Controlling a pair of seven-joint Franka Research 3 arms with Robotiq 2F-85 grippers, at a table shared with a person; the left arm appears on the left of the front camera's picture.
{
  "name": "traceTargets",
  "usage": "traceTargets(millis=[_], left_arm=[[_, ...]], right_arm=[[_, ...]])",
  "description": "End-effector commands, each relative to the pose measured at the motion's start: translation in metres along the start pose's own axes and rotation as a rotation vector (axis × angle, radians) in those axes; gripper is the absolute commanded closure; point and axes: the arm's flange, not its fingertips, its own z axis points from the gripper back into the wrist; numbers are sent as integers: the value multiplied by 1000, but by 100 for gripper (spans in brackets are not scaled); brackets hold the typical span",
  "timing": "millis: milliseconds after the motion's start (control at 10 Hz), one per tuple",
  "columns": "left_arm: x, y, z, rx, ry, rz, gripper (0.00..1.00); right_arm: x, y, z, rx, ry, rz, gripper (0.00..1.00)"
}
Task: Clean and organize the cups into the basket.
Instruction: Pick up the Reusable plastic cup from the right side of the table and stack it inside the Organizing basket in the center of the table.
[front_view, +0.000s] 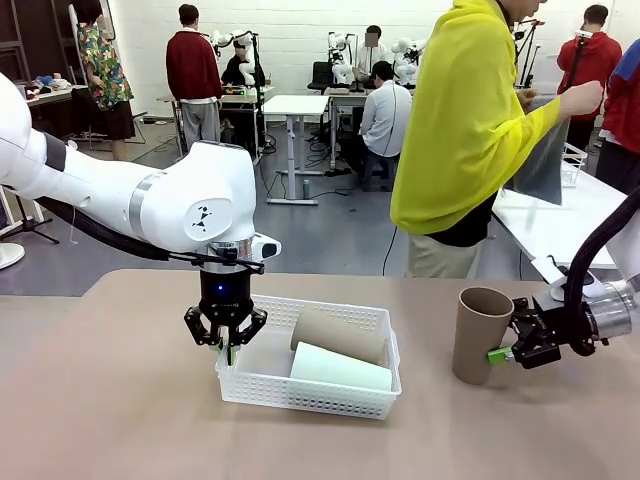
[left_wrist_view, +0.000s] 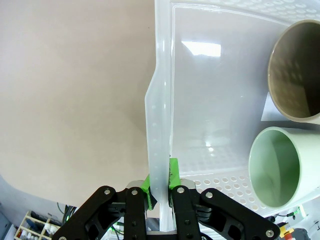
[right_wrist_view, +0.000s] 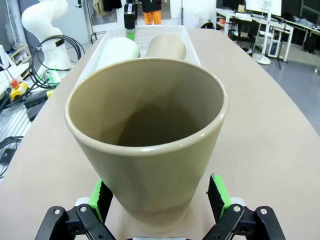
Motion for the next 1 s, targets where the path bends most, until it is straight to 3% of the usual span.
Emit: traceTargets(millis=[0,800,900], left_arm=[[1,1,3,1,-10,2,100],[1,1,3,1,-10,2,100],[1,1,3,1,-10,2,100]], right_arm=[[1,-11,-5,8,-28,-35,0],[4,-21,-42,88,-59,-34,0],[3,-21,-44,101,-53,-16,31]])
